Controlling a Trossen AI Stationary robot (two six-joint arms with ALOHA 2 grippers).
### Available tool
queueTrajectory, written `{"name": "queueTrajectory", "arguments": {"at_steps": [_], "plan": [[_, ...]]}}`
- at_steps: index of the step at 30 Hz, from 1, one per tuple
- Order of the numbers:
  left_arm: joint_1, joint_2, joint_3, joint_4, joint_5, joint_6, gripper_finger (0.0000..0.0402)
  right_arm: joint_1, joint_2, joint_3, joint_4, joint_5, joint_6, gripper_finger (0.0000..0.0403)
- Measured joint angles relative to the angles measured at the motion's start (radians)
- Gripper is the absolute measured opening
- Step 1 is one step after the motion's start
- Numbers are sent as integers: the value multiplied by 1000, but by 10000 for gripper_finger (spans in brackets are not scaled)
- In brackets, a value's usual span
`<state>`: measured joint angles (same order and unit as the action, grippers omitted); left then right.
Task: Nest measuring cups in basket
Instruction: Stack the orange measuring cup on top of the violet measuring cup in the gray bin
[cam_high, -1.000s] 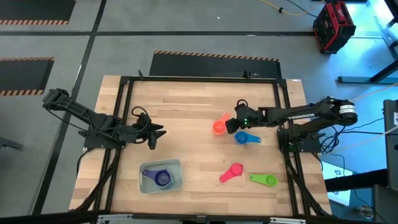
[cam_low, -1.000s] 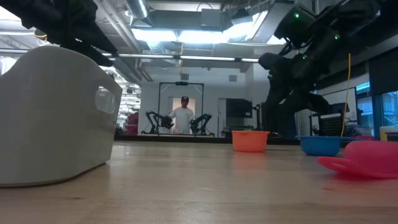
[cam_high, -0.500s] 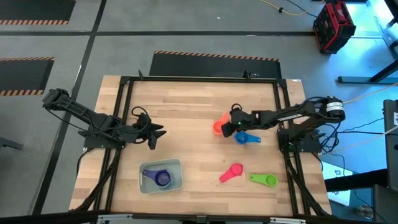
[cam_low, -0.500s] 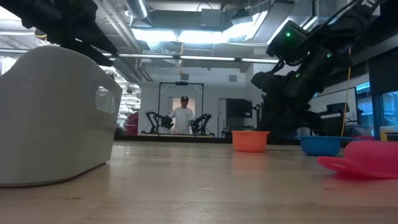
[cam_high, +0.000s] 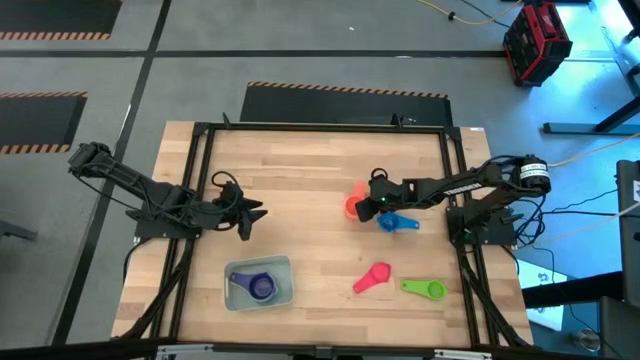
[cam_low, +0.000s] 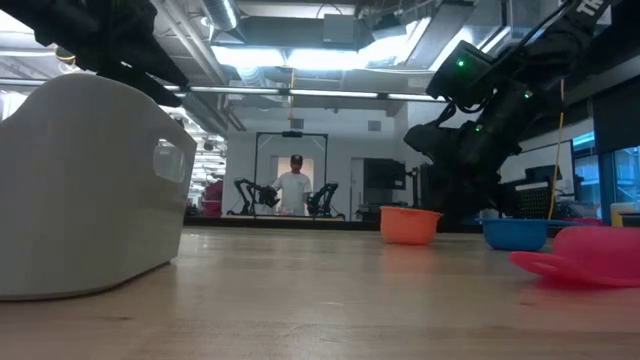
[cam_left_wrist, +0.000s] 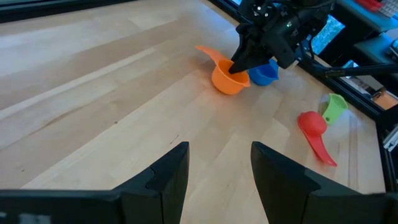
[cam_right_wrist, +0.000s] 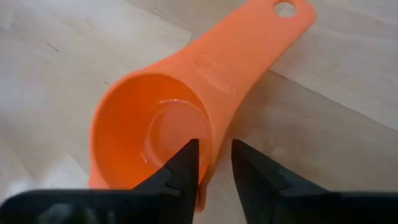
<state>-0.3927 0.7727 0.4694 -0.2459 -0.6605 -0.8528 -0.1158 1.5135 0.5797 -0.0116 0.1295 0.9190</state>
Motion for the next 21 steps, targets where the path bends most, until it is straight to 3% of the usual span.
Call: {"name": "queueTrajectory", "arguments": {"at_steps": [12, 21], "plan": [[0, 0, 0, 0, 0, 0, 166, 0, 0, 0, 2, 0, -77, 14], [0, 0, 0, 0, -8, 0, 166, 0, 0, 0, 18, -19, -175, 29]]}}
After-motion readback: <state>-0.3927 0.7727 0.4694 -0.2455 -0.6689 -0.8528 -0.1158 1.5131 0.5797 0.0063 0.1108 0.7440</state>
